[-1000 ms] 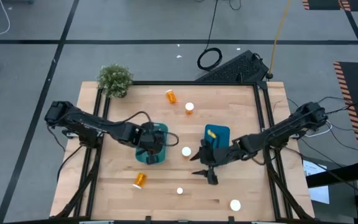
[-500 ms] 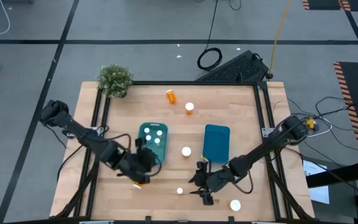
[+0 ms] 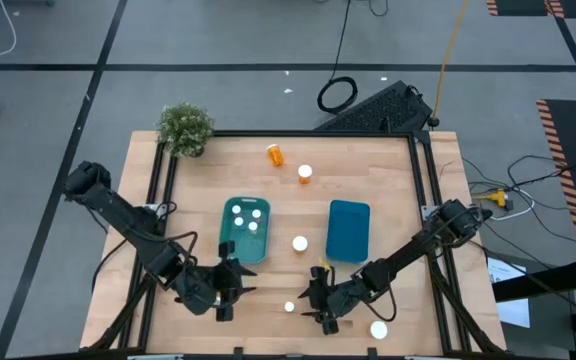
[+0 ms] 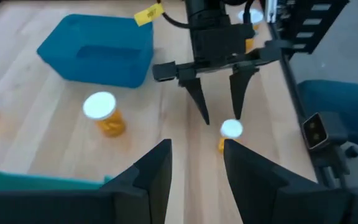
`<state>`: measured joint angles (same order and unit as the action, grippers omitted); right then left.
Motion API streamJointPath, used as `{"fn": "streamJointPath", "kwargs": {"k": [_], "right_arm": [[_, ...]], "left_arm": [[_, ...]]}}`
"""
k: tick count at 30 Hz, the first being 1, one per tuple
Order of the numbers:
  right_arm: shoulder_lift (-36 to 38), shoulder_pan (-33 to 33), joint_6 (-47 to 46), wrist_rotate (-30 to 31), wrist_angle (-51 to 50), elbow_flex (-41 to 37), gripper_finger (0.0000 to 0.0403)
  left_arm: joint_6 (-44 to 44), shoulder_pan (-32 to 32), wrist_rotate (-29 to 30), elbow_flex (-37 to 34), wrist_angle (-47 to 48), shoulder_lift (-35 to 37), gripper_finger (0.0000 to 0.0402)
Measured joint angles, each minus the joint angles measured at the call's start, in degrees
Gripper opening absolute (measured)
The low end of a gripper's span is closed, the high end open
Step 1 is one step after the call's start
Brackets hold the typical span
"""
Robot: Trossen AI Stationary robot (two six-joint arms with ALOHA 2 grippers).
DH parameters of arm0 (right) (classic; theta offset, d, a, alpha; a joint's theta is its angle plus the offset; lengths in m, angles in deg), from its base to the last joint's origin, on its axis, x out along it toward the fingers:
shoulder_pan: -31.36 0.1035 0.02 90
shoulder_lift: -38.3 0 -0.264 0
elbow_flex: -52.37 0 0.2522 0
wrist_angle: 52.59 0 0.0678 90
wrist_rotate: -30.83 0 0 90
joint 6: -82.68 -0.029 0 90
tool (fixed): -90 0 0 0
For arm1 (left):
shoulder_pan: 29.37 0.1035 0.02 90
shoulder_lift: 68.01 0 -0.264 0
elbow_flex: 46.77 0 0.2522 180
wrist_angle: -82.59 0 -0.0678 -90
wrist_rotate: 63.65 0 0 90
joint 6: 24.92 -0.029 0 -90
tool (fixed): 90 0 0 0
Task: Pick and place medicine bottles into bin by pill shape (circle, oval)
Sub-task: Put the small orange pill bottle into the green bin
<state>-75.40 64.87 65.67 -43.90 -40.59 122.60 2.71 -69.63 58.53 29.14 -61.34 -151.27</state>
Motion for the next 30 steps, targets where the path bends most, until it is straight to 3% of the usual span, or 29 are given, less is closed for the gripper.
{"fn": "streamJointPath", "kwargs": {"k": [9, 19, 30], "right_arm": [[-0.8, 0.7, 2.3, 2.6, 1.4, 0.0, 0.021], [-7.7, 1.3, 1.0, 3.0, 10.9, 0.3, 0.021], [-8.7, 0.8, 0.8, 5.2, 10.3, 1.5, 0.021]], "left_arm": [[-0.3, -1.5, 2.5, -0.3, -2.8, 0.0, 0.015], [-0.7, -1.5, 2.5, -0.3, -2.8, 0.0, 0.0149], [-2.5, -1.3, 2.5, -0.3, -2.9, 0.0, 0.015]]}}
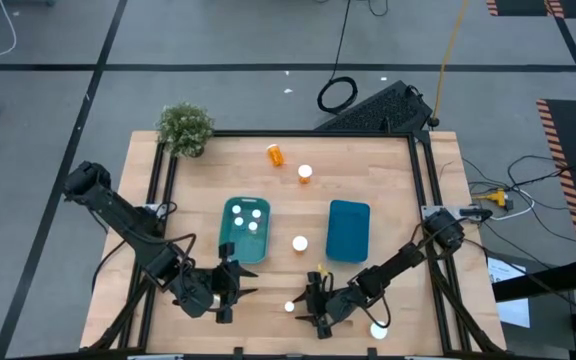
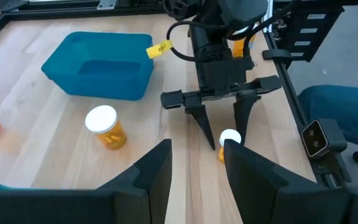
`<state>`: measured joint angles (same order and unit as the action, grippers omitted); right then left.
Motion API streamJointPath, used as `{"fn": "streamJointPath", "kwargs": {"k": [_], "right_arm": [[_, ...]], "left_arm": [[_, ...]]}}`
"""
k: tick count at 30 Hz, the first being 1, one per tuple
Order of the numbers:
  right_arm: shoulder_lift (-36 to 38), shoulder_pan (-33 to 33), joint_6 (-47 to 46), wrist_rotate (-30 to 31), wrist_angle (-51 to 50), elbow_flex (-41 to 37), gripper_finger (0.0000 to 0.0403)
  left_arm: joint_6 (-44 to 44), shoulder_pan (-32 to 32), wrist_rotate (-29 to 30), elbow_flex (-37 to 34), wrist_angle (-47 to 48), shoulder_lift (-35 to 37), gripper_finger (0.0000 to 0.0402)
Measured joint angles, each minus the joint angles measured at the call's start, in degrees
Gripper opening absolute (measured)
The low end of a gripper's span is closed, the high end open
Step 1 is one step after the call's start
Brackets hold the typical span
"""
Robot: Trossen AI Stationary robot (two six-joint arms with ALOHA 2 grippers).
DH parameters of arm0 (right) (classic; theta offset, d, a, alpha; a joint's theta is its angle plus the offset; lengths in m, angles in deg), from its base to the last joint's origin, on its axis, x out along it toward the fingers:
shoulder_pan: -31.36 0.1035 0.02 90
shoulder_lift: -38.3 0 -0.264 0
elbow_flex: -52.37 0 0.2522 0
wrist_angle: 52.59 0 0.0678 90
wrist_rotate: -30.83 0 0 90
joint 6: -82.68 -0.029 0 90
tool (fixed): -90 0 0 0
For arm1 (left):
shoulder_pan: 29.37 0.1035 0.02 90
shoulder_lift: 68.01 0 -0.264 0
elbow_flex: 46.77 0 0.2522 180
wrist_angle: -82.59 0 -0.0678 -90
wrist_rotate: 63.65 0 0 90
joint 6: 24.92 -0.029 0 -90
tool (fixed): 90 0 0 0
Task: Pick and place medicine bottles into bin by pill shape (circle, oval)
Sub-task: Put the small orange pill bottle into the green bin
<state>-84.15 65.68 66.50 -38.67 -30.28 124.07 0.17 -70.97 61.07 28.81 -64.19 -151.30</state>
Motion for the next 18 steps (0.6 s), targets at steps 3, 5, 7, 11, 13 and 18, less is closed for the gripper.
{"fn": "streamJointPath", "kwargs": {"k": [3, 5, 7, 11, 13, 18], "right_arm": [[-1.2, -0.1, 0.0, 0.6, 2.1, 0.0, 0.021], [-2.9, -0.1, 0.4, 0.9, 5.5, 0.0, 0.021], [-4.3, -0.1, 0.4, 1.2, 8.3, 0.0, 0.021], [-5.6, -0.2, 0.3, 1.6, 10.3, 0.0, 0.021], [-5.7, -0.2, 0.6, 2.3, 10.1, 0.0, 0.0209], [-5.8, -0.3, 0.8, 3.1, 9.3, 0.1, 0.0189]], "left_arm": [[-0.7, 0.0, 0.0, 0.0, -0.1, 0.0, 0.0149], [-0.8, 0.0, 0.0, 0.0, -0.1, 0.0, 0.0149], [-0.9, 0.0, 0.0, 0.0, -0.1, 0.0, 0.015], [-0.9, 0.0, -0.1, 0.0, 0.0, 0.0, 0.015], [-0.9, 0.0, -0.1, 0.0, 0.0, 0.0, 0.0149], [-0.9, 0.0, -0.2, 0.0, 0.0, 0.0, 0.0149]]}}
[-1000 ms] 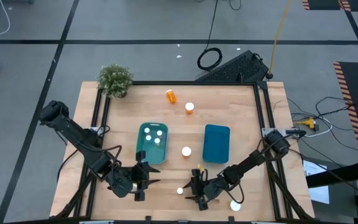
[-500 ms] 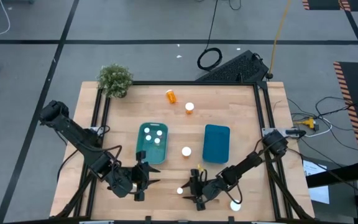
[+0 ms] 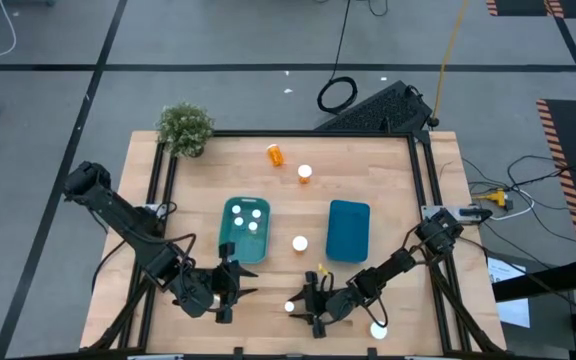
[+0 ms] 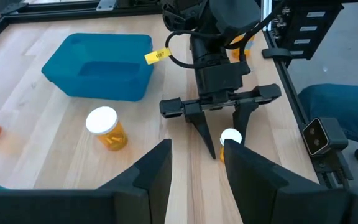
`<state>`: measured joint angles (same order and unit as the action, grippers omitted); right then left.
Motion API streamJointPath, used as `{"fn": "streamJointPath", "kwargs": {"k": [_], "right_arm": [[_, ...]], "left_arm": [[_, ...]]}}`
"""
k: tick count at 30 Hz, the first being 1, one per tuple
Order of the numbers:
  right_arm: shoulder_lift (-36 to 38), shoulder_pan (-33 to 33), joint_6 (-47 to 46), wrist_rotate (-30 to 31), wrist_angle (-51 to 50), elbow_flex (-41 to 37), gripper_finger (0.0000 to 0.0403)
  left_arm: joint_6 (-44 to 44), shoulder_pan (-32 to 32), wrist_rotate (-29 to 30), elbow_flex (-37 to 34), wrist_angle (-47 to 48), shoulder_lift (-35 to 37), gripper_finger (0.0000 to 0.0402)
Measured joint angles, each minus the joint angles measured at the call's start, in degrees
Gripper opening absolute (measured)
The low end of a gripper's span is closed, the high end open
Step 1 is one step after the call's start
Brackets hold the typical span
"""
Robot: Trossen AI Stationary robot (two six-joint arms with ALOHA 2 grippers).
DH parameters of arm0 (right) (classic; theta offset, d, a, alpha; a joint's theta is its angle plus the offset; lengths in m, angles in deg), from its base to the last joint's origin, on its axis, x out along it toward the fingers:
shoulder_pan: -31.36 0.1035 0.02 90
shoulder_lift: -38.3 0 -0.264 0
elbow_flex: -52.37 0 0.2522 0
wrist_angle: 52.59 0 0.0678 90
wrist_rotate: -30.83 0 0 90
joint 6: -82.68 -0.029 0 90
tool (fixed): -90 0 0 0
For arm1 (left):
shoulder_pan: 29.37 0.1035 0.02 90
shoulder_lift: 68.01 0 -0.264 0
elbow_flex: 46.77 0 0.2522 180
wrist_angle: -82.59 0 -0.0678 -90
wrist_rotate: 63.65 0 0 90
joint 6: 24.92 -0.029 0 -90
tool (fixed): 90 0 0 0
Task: Pick and place medicine bottles into bin by pill shape (circle, oval)
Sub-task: Put the small orange pill bottle into the green bin
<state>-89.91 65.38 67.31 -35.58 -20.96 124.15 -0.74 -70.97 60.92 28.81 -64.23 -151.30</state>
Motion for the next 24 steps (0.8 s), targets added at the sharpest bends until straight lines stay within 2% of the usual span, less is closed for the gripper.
{"fn": "streamJointPath", "kwargs": {"k": [7, 11, 20, 24], "right_arm": [[0.0, -0.1, 0.0, 0.4, -0.2, -0.1, 0.0128], [0.0, -0.1, 0.0, 0.0, -0.1, -0.1, 0.0107], [0.3, -0.1, -0.1, -1.1, 1.8, -0.2, 0.0099], [2.8, -0.4, -1.2, -2.5, -0.2, -0.2, 0.0099]], "left_arm": [[0.2, 0.0, 0.0, 0.0, 0.0, 0.0, 0.0149], [0.4, 0.0, 0.0, 0.0, -0.2, -0.5, 0.0149], [1.0, 0.7, -0.6, 0.0, -1.8, -2.8, 0.015], [2.0, 1.8, -3.9, 0.1, -3.7, -5.0, 0.015]]}}
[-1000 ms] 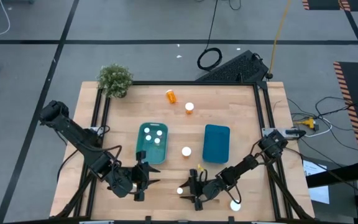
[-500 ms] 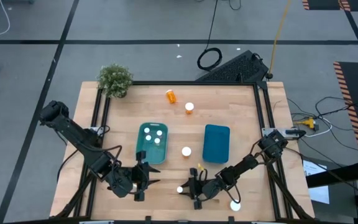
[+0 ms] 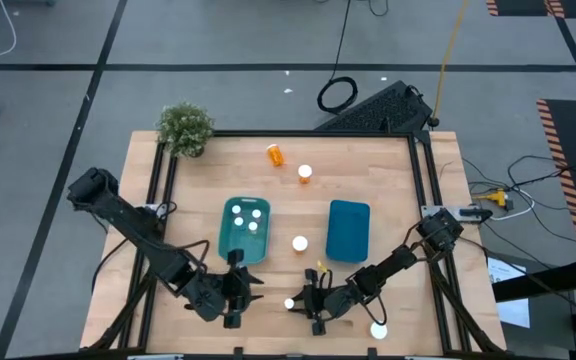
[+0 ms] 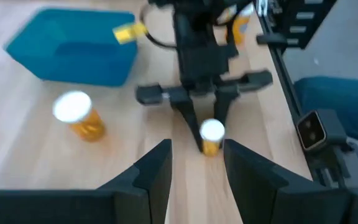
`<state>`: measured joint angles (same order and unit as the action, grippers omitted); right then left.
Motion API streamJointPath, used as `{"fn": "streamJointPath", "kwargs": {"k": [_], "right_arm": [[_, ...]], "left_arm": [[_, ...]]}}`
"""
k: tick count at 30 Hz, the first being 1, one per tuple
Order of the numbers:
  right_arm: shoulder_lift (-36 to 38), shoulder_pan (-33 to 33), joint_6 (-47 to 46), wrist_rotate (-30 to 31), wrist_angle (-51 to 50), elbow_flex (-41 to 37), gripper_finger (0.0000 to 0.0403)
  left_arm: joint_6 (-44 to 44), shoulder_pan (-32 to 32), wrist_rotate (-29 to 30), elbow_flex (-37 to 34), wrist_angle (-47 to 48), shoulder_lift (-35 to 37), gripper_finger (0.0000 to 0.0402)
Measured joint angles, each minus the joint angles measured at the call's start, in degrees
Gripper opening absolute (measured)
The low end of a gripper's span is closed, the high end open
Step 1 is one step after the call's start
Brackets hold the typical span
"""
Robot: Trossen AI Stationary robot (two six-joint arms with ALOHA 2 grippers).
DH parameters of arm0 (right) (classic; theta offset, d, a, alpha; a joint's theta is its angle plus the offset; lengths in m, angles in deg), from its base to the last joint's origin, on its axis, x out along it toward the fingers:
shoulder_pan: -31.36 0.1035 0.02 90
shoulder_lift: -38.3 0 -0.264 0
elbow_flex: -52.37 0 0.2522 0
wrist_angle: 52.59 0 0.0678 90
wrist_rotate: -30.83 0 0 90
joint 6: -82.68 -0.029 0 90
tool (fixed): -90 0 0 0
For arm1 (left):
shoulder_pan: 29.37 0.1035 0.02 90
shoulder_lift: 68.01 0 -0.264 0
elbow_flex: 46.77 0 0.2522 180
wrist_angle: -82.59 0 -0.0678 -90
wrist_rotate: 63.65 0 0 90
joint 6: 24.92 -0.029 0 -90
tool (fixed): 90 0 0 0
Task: Pick and place medicine bottles into bin by pill shape (circle, oval)
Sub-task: Put the small orange pill bottle into the green bin
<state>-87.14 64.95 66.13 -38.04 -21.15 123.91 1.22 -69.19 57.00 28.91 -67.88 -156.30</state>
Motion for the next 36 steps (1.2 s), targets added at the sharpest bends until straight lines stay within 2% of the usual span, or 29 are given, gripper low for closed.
{"fn": "streamJointPath", "kwargs": {"k": [11, 15, 21, 26, 29, 36], "right_arm": [[11.6, -2.3, -5.2, 1.0, -17.2, 1.1, 0.0097], [16.7, -4.2, -6.9, 0.9, -23.9, 1.2, 0.0096], [23.8, -7.7, -4.5, -4.9, -29.3, 1.2, 0.0096], [25.1, -10.2, -4.4, -7.6, -30.3, 1.2, 0.0096], [24.5, -10.5, -6.0, -9.4, -31.3, 1.2, 0.0096], [24.2, -10.4, -8.3, -9.4, -35.4, 1.2, 0.0096]], "left_arm": [[-1.2, 4.5, -11.2, 0.0, -1.6, -0.7, 0.0154], [-4.2, 6.5, -14.2, 2.0, 1.9, -0.5, 0.0185], [-6.3, 9.5, -14.2, 7.4, 8.7, -0.1, 0.0248], [-9.1, 12.4, -14.3, 7.8, 8.4, -0.1, 0.0277], [-7.9, 14.1, -14.7, 7.8, 8.3, -0.2, 0.0279], [-7.6, 15.6, -18.2, 7.9, 7.5, -4.4, 0.028]]}}
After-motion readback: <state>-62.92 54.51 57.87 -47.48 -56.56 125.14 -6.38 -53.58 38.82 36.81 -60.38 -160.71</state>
